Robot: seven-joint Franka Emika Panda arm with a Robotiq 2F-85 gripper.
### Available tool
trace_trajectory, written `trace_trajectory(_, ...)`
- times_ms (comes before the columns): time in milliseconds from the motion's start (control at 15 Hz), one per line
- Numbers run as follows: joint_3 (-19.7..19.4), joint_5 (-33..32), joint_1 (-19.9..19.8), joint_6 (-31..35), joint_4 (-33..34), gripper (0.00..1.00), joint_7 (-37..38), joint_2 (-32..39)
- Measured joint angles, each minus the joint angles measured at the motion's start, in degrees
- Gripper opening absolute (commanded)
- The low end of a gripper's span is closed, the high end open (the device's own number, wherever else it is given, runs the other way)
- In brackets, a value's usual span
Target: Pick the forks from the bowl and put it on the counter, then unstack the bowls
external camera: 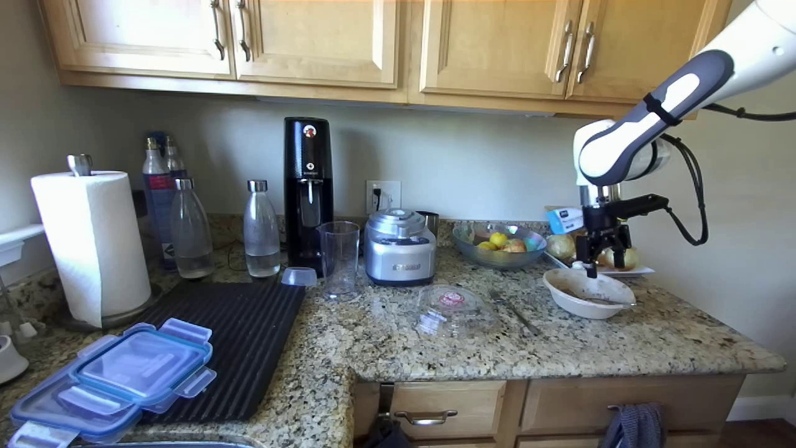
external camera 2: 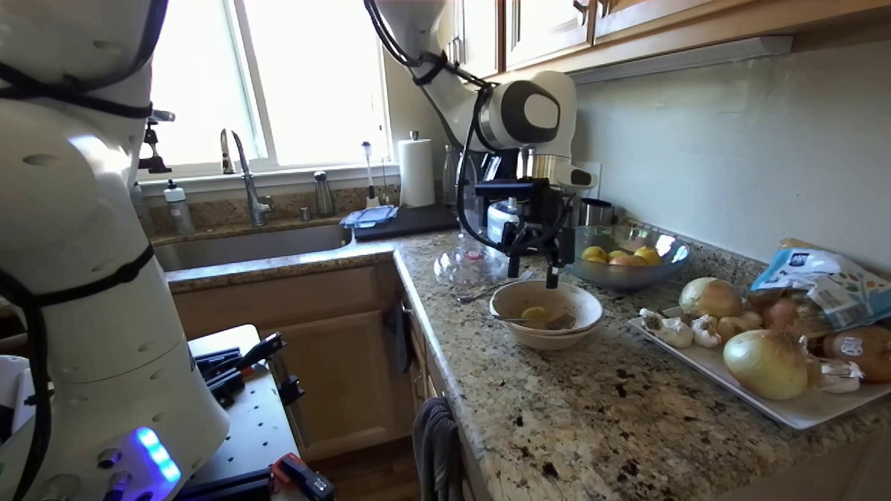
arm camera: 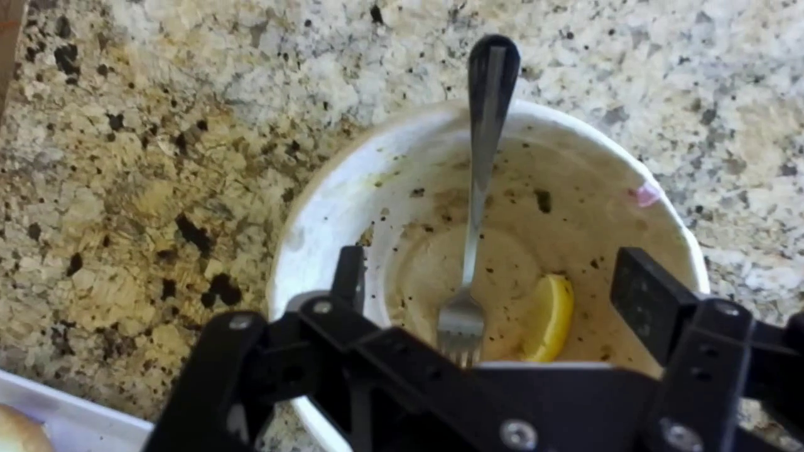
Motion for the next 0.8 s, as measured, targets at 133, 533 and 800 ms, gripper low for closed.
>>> trace_trajectory(133, 0.1, 1.1, -1.2, 0.0, 0.1, 1.00, -1.5, 1.6)
trace_trajectory(533, 1.4, 5.1, -2.6, -0.2, 1.2, 1.00, -5.6, 5.3)
trace_trajectory(800, 1.7, 5.3, -2.7, -1.2, 2.5, 1.00, -5.8, 7.4)
